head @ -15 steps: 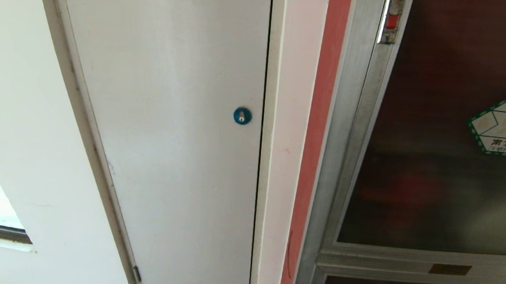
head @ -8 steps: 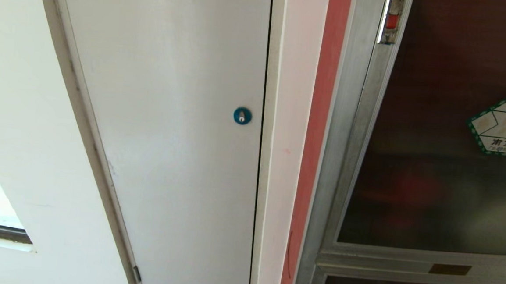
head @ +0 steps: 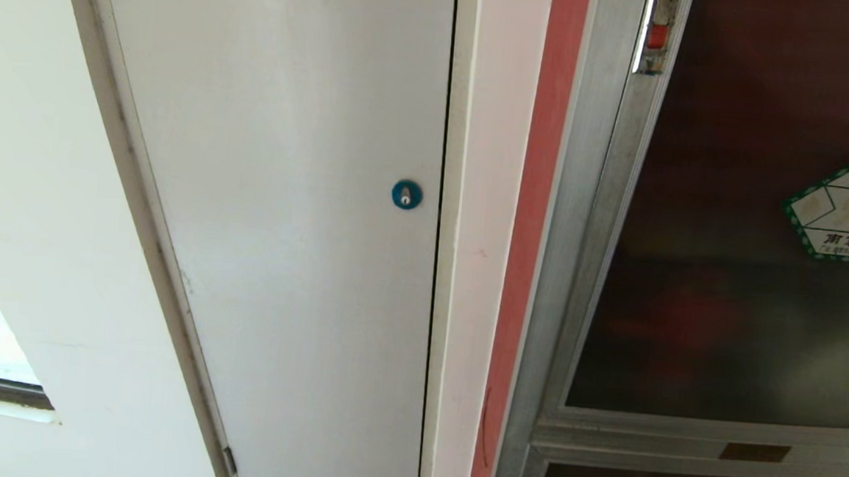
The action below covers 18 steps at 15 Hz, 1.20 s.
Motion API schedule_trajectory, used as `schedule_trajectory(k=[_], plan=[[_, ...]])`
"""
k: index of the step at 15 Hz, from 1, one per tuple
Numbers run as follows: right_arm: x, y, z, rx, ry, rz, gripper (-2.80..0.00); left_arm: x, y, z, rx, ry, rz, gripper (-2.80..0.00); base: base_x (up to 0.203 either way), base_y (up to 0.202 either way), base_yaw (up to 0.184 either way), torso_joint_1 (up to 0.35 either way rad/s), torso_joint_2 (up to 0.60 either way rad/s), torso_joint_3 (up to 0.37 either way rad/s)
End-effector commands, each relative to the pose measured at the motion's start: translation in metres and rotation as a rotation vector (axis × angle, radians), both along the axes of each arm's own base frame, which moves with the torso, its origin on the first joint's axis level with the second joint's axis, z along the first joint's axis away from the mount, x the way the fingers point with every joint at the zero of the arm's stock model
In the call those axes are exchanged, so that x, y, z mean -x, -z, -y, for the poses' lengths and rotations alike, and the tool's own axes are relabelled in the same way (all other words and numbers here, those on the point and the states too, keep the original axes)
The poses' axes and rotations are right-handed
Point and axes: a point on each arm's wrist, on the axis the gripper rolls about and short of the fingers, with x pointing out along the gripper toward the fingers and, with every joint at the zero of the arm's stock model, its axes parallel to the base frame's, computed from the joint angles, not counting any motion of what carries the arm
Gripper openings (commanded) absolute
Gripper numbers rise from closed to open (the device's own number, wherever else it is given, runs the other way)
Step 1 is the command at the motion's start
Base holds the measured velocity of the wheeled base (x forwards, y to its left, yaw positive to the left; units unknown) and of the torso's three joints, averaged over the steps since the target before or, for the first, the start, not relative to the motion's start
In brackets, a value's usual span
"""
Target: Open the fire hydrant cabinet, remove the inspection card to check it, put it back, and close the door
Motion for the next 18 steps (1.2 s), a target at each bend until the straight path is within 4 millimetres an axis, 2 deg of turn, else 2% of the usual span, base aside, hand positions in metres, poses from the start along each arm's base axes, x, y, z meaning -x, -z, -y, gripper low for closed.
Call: schedule_trajectory(k=[1, 5, 8, 11, 15, 18], plan=[[-0.056, -0.045, -0.003, 0.000, -0.093, -0.079, -2.80, -0.002, 0.008, 0.000, -0.001, 0.000, -0.028, -2.80, 0.000, 0.000, 0.000, 0.000, 0.00, 0.000], [-0.111, -0.097, -0.020, 0.004, -0.285, -0.062, -2.80, -0.002, 0.008, 0.000, -0.001, 0.000, -0.028, -2.80, 0.000, 0.000, 0.000, 0.000, 0.00, 0.000], [-0.161, -0.114, -0.048, 0.008, -0.408, -0.091, -2.80, -0.002, 0.008, 0.000, -0.001, 0.000, -0.028, -2.80, 0.000, 0.000, 0.000, 0.000, 0.00, 0.000], [-0.204, -0.126, -0.069, 0.004, -0.435, -0.052, -2.80, -0.002, 0.008, 0.000, -0.001, 0.000, -0.028, -2.80, 0.000, 0.000, 0.000, 0.000, 0.00, 0.000], [-0.238, -0.134, -0.081, -0.005, -0.365, 0.009, -2.80, -0.002, 0.008, 0.000, -0.001, 0.000, -0.028, -2.80, 0.000, 0.000, 0.000, 0.000, 0.00, 0.000], [-0.248, -0.135, -0.083, -0.012, -0.300, 0.027, -2.80, -0.002, 0.008, 0.000, -0.001, 0.000, -0.028, -2.80, 0.000, 0.000, 0.000, 0.000, 0.00, 0.000]])
